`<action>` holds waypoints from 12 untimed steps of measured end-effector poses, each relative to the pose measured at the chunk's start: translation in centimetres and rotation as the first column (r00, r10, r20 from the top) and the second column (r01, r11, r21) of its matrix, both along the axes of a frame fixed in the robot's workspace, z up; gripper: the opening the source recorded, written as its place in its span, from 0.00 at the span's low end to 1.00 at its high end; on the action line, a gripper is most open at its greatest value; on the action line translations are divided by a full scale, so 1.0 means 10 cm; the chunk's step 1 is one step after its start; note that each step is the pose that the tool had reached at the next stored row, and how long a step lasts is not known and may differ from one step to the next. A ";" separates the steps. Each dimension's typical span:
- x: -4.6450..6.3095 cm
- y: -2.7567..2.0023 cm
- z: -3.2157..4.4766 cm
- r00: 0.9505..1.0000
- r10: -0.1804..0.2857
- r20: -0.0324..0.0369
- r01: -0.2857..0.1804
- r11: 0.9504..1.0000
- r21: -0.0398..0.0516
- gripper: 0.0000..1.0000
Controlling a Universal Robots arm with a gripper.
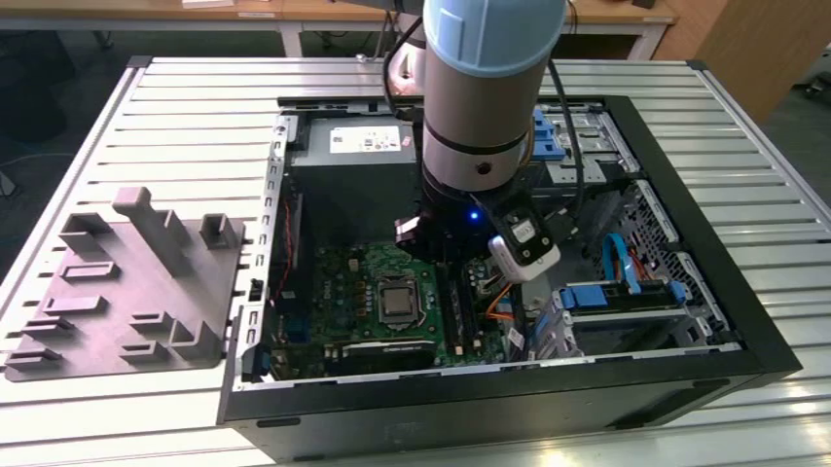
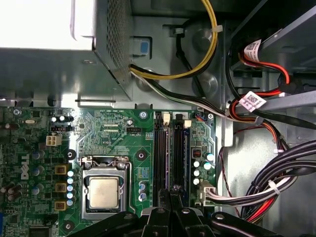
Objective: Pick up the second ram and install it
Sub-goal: 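Insert the second ram into the second slot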
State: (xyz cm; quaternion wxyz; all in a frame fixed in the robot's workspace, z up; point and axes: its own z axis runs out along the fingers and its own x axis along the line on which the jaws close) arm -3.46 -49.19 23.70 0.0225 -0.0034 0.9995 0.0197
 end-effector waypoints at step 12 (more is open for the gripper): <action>0.00 -0.010 -0.025 1.000 0.000 0.000 0.000 1.000 0.000 0.11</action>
